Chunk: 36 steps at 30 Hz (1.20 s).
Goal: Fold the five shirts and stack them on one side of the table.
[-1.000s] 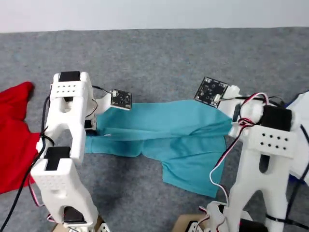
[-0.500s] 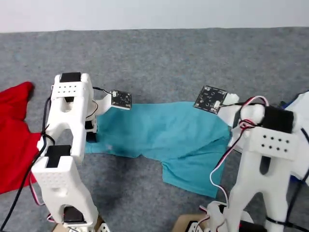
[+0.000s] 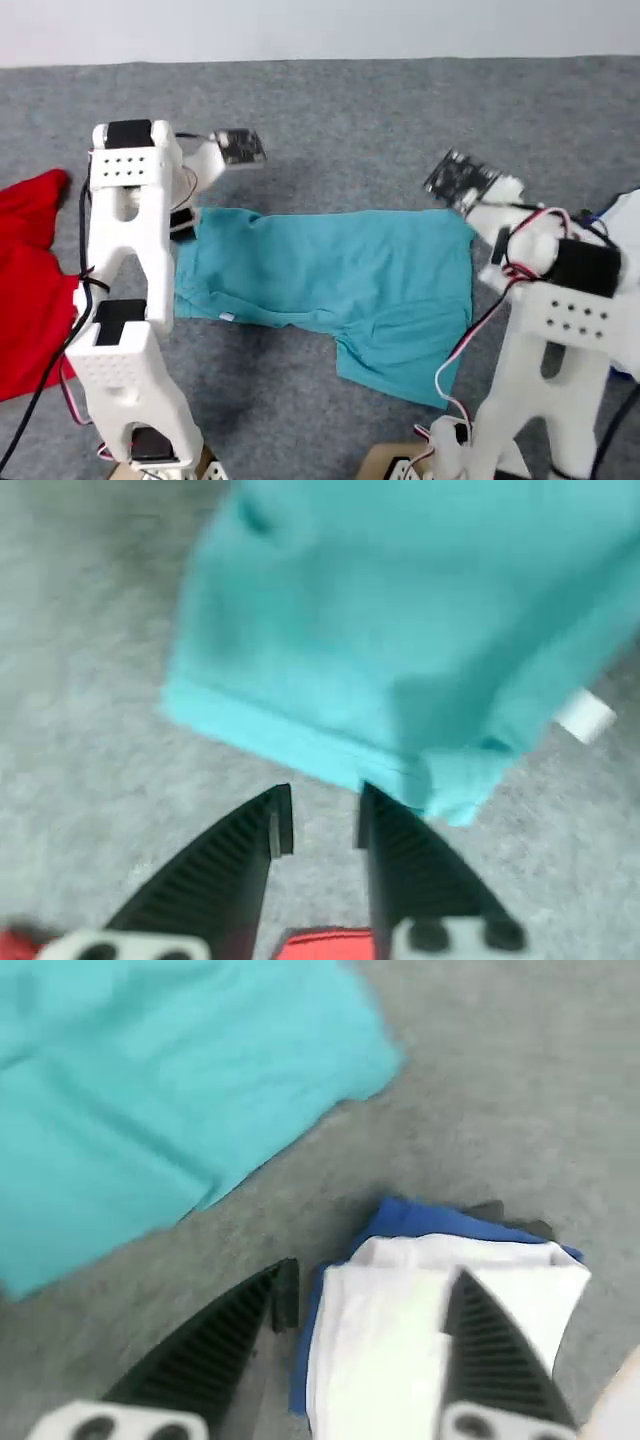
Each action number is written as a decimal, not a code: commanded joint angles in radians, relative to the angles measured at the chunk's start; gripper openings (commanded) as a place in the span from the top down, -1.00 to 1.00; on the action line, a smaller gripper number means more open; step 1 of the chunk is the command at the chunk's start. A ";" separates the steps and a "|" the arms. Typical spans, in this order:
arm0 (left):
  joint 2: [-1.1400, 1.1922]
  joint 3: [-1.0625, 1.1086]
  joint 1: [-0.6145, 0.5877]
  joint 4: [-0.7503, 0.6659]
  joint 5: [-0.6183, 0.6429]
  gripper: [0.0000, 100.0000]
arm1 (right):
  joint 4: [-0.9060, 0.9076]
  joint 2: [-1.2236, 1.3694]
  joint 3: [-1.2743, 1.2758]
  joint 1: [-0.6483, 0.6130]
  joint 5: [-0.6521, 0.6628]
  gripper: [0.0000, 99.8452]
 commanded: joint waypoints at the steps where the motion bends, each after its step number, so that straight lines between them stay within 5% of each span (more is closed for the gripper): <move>1: -0.012 -0.038 0.032 -0.112 0.278 0.99 | -0.108 0.088 -0.026 -0.033 -0.124 0.88; 6: -0.012 0.044 0.094 -0.213 0.651 0.99 | -0.205 0.277 -0.026 -0.105 -0.334 0.96; 12: -0.012 0.147 0.135 -0.327 0.848 0.99 | -0.349 0.467 -0.032 -0.202 -0.486 0.98; 21: 0.180 0.156 0.094 -0.339 0.864 0.99 | -0.562 0.665 -0.032 -0.226 -0.488 0.98; 36: 0.436 -0.315 0.021 -0.087 0.862 0.99 | -0.685 0.791 -0.068 -0.096 -0.445 0.98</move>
